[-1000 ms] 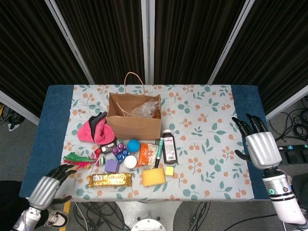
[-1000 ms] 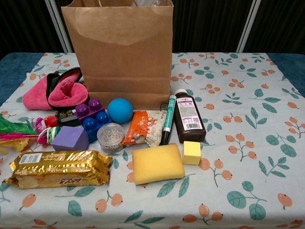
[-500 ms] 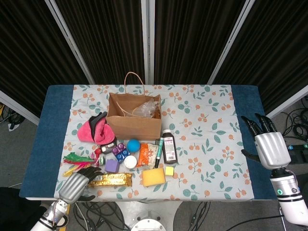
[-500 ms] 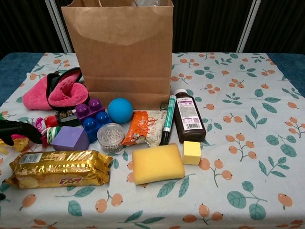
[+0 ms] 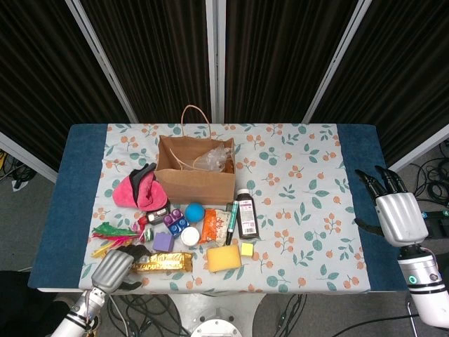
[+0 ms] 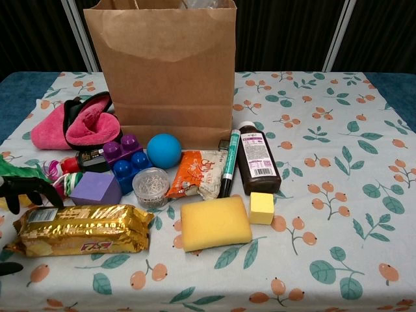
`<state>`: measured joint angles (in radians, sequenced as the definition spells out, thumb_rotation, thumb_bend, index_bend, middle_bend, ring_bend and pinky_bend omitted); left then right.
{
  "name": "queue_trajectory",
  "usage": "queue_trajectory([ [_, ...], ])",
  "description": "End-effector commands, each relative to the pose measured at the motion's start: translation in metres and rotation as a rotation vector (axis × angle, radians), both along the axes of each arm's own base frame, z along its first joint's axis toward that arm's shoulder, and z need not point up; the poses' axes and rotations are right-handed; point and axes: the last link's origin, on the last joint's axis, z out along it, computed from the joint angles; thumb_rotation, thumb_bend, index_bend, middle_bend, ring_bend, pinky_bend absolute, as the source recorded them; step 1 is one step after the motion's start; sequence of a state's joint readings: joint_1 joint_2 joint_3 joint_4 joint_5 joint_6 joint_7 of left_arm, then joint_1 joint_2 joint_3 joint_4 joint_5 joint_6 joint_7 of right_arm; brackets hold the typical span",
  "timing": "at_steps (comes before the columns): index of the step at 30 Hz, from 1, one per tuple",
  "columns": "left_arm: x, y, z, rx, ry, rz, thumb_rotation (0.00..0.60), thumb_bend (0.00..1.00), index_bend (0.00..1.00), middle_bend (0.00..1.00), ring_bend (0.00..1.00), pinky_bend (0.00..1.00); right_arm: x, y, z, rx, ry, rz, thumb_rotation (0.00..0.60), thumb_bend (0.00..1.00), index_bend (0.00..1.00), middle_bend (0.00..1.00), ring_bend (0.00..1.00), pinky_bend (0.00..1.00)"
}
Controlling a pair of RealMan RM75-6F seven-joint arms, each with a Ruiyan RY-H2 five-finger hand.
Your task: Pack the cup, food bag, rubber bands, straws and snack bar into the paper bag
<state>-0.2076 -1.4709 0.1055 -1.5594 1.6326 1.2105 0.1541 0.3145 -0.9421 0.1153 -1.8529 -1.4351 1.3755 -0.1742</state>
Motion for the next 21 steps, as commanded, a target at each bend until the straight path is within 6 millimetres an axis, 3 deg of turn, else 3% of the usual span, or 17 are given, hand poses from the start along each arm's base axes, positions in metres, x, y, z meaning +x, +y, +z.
queue_trajectory([
  [1, 0.002, 0.003, -0.001, 0.009, -0.004, -0.005, 0.6, 0.12, 0.38, 0.41, 0.35, 0.43, -0.001, 0.0, 0.0, -0.001, 0.0, -0.001, 0.6, 0.01, 0.12, 0.26, 0.08, 0.11],
  [21, 0.006, 0.01, -0.017, 0.005, 0.01, -0.004, 0.6, 0.13, 0.45, 0.55, 0.48, 0.56, -0.008, -0.001, 0.006, 0.004, -0.015, 0.001, 0.6, 0.02, 0.15, 0.26, 0.08, 0.11],
])
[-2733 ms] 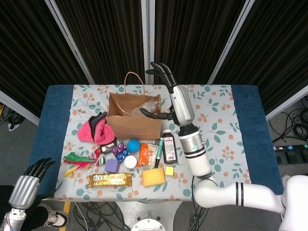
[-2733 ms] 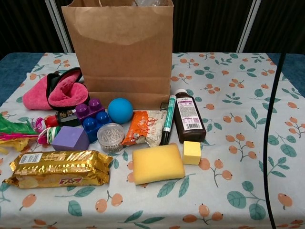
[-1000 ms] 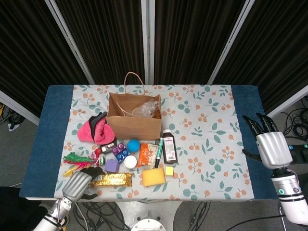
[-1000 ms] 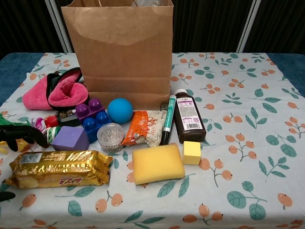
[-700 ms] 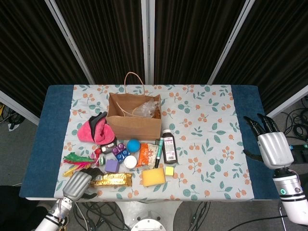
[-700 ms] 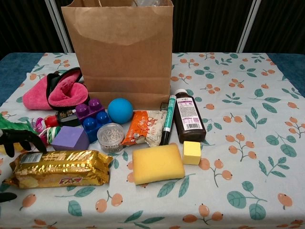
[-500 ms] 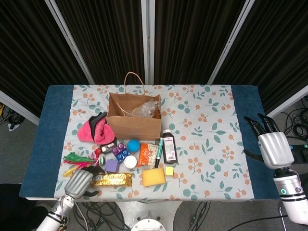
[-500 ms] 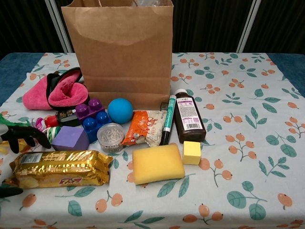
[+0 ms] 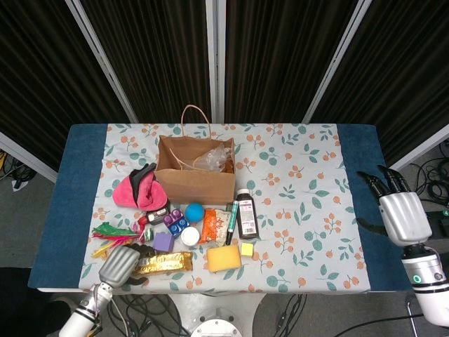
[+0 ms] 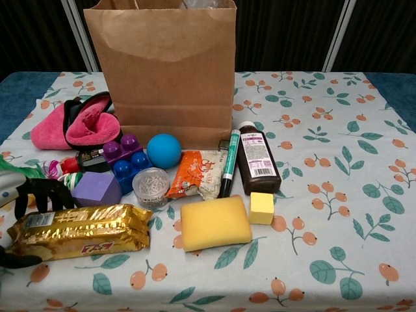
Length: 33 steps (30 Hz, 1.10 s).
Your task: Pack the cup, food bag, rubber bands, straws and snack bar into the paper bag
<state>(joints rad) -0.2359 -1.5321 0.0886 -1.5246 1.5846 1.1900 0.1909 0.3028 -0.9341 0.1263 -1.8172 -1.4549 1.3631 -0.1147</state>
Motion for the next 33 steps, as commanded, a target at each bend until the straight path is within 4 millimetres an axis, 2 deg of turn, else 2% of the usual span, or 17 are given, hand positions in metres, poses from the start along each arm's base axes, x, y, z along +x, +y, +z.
queue_trajectory([
  [1, 0.001, -0.001, -0.002, 0.002, -0.003, -0.005, 0.6, 0.13, 0.45, 0.55, 0.48, 0.56, -0.001, 0.0, 0.001, -0.002, -0.001, -0.001, 0.6, 0.02, 0.15, 0.26, 0.08, 0.11],
  [13, 0.007, 0.001, -0.003, 0.041, -0.027, -0.023, 0.6, 0.19, 0.57, 0.67, 0.58, 0.64, -0.005, 0.0, 0.005, -0.013, -0.008, -0.007, 0.6, 0.03, 0.15, 0.26, 0.08, 0.11],
  [20, 0.014, 0.0, 0.011, 0.074, -0.069, -0.027, 0.6, 0.21, 0.6, 0.7, 0.62, 0.67, -0.003, 0.001, 0.009, -0.029, -0.01, 0.002, 0.6, 0.04, 0.16, 0.26, 0.08, 0.11],
  [26, 0.03, 0.007, 0.044, 0.147, -0.129, -0.05, 0.6, 0.22, 0.6, 0.7, 0.62, 0.67, 0.004, 0.005, 0.015, -0.05, -0.033, 0.016, 0.6, 0.04, 0.16, 0.26, 0.08, 0.11],
  [30, 0.046, 0.025, 0.078, 0.233, -0.173, -0.064, 0.6, 0.22, 0.6, 0.7, 0.62, 0.67, 0.006, 0.011, 0.022, -0.076, -0.051, 0.019, 0.6, 0.04, 0.17, 0.27, 0.08, 0.11],
  [33, 0.056, 0.043, 0.106, 0.312, -0.191, -0.083, 0.6, 0.22, 0.6, 0.7, 0.62, 0.67, -0.004, 0.019, 0.022, -0.07, -0.043, -0.007, 0.6, 0.05, 0.18, 0.27, 0.08, 0.11],
])
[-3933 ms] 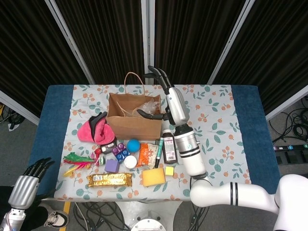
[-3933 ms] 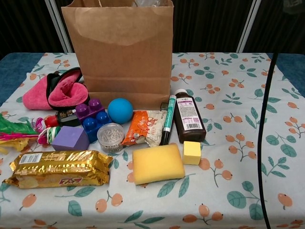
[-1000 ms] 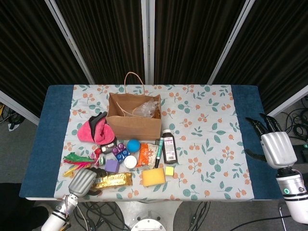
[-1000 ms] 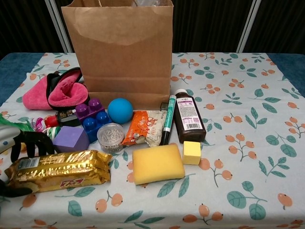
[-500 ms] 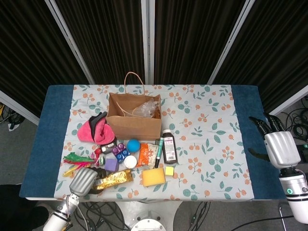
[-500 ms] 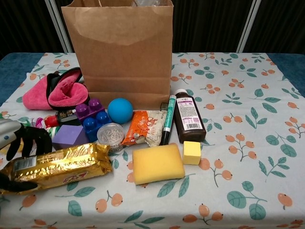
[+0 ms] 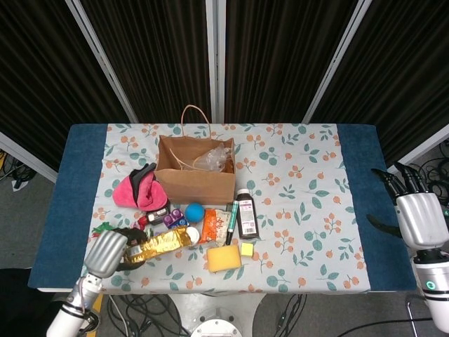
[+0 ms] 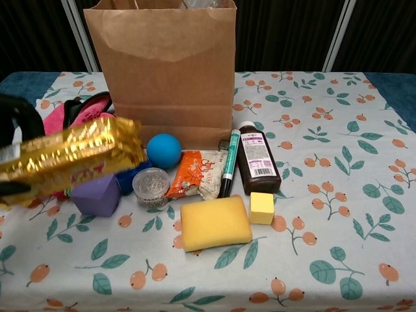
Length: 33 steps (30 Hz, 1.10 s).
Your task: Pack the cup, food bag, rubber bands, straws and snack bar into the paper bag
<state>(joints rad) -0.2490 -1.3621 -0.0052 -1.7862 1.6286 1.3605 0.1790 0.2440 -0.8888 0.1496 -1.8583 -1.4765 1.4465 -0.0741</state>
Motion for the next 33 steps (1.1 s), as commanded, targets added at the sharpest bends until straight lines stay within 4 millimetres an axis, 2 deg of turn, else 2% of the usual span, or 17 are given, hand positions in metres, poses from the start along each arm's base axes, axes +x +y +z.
queue_trajectory([
  [1, 0.014, 0.024, 0.036, 0.111, -0.021, -0.025, 0.6, 0.22, 0.6, 0.7, 0.62, 0.67, -0.012, 0.008, -0.001, 0.014, 0.013, -0.03, 0.6, 0.05, 0.19, 0.27, 0.08, 0.11],
  [6, 0.024, 0.052, 0.067, 0.22, -0.01, -0.047, 0.6, 0.22, 0.6, 0.7, 0.63, 0.67, -0.045, 0.02, -0.011, 0.054, 0.033, -0.099, 0.6, 0.05, 0.19, 0.27, 0.08, 0.11],
  [12, 0.034, 0.079, 0.093, 0.314, 0.006, -0.068, 0.6, 0.22, 0.6, 0.7, 0.63, 0.67, -0.082, 0.035, -0.023, 0.106, 0.051, -0.173, 0.6, 0.05, 0.2, 0.27, 0.08, 0.11],
  [15, 0.041, 0.091, 0.103, 0.346, 0.015, -0.083, 0.6, 0.22, 0.6, 0.7, 0.63, 0.67, -0.093, 0.04, -0.03, 0.13, 0.054, -0.187, 0.6, 0.05, 0.21, 0.27, 0.08, 0.11],
  [23, 0.059, 0.123, 0.118, 0.366, 0.07, -0.146, 0.6, 0.22, 0.6, 0.7, 0.63, 0.67, -0.097, 0.046, -0.042, 0.156, 0.03, -0.148, 0.6, 0.06, 0.21, 0.28, 0.08, 0.11],
  [33, 0.076, 0.175, 0.137, 0.383, 0.191, -0.209, 0.6, 0.22, 0.6, 0.7, 0.63, 0.67, -0.095, 0.048, -0.039, 0.134, 0.015, -0.121, 0.6, 0.06, 0.21, 0.28, 0.08, 0.11],
])
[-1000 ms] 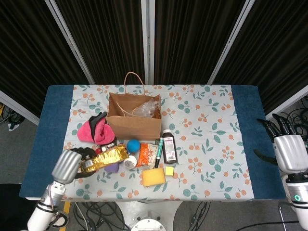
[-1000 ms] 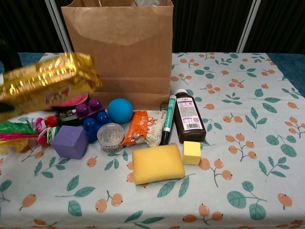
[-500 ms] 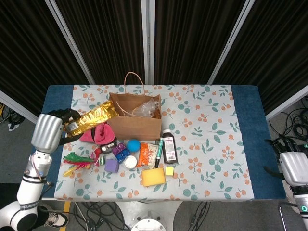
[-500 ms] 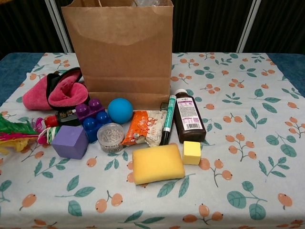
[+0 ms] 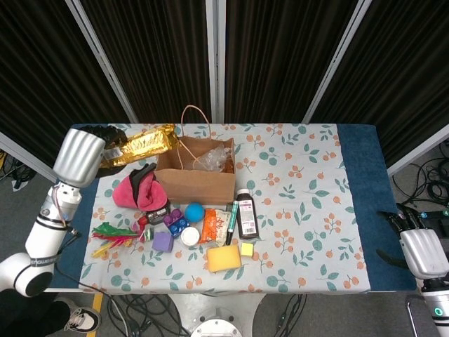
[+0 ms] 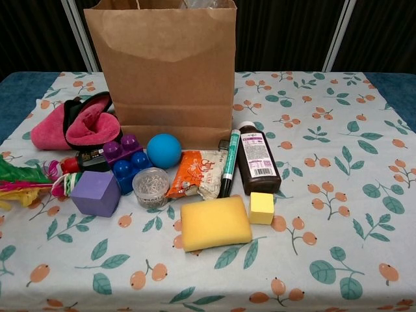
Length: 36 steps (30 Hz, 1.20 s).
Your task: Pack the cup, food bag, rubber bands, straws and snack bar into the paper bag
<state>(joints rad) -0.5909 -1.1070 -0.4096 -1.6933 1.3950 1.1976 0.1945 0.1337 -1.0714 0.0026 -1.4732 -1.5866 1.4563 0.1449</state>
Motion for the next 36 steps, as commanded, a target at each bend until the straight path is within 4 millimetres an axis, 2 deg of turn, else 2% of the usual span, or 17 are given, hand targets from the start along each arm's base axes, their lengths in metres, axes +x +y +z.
queue_trajectory([
  [1, 0.009, 0.018, 0.012, 0.025, 0.02, -0.01, 0.6, 0.22, 0.6, 0.7, 0.63, 0.67, 0.0, 0.0, 0.002, -0.006, -0.001, 0.0, 0.6, 0.06, 0.21, 0.28, 0.08, 0.11],
  [4, 0.016, 0.028, 0.019, 0.051, 0.059, -0.034, 0.6, 0.22, 0.6, 0.7, 0.63, 0.67, 0.0, 0.0, 0.004, -0.013, -0.004, 0.003, 0.6, 0.06, 0.22, 0.28, 0.08, 0.11],
  [9, 0.023, 0.038, 0.018, 0.045, 0.147, -0.062, 0.6, 0.22, 0.6, 0.7, 0.63, 0.67, 0.0, -0.001, 0.005, -0.021, -0.015, 0.007, 0.6, 0.06, 0.22, 0.28, 0.08, 0.11],
  [16, 0.029, 0.03, 0.004, 0.023, 0.339, -0.187, 0.6, 0.22, 0.6, 0.7, 0.63, 0.67, -0.003, -0.002, 0.006, -0.026, -0.029, 0.004, 0.6, 0.06, 0.23, 0.28, 0.08, 0.11],
  [25, 0.051, 0.042, -0.012, -0.015, 0.491, -0.288, 0.6, 0.22, 0.6, 0.7, 0.63, 0.67, -0.009, 0.001, 0.008, -0.041, -0.046, 0.0, 0.6, 0.06, 0.23, 0.28, 0.08, 0.11],
  [30, 0.062, 0.059, -0.012, -0.008, 0.572, -0.303, 0.6, 0.22, 0.6, 0.7, 0.63, 0.67, -0.012, 0.001, 0.009, -0.044, -0.053, -0.003, 0.6, 0.06, 0.23, 0.28, 0.08, 0.11],
  [36, 0.062, 0.057, -0.005, -0.009, 0.647, -0.341, 0.6, 0.22, 0.6, 0.7, 0.63, 0.67, -0.014, -0.002, 0.012, -0.054, -0.07, 0.001, 0.6, 0.06, 0.23, 0.28, 0.08, 0.11],
])
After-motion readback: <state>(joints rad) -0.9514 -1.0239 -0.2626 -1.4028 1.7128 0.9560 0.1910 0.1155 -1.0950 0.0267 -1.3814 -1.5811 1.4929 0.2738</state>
